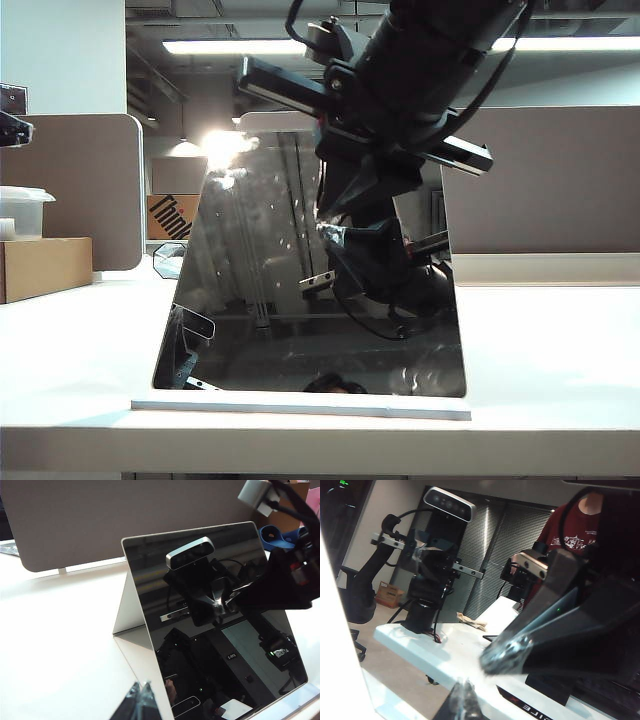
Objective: Push the center of the mirror on the table forward to move it for a short distance.
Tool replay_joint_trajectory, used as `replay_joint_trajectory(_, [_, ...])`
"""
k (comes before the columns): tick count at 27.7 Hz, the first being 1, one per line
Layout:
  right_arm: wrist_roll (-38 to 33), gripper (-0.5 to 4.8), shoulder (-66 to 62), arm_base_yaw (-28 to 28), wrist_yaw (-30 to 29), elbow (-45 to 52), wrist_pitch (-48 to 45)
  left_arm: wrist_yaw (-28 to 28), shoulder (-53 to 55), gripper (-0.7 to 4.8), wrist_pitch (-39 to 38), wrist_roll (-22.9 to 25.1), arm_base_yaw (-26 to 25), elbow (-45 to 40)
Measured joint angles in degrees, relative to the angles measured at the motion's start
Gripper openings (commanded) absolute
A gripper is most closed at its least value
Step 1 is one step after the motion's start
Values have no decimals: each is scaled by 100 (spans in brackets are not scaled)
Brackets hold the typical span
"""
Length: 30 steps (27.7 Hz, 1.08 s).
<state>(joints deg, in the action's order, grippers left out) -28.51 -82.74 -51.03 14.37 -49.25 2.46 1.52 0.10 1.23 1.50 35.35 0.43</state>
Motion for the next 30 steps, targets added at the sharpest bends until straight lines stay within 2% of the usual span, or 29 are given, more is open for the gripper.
replay_joint_trajectory(11, [0,-5,-306,48,0,-37,-109,0,2,-5,0,0,2,0])
replay_joint_trajectory(23, [101,-5,-450,492,-9,-37,-348,0,2,-5,0,0,-2,0])
replay_joint_trajectory(30, [214,-5,-638,846,-264,-39,-632,0,2,-5,-2,0,-2,0])
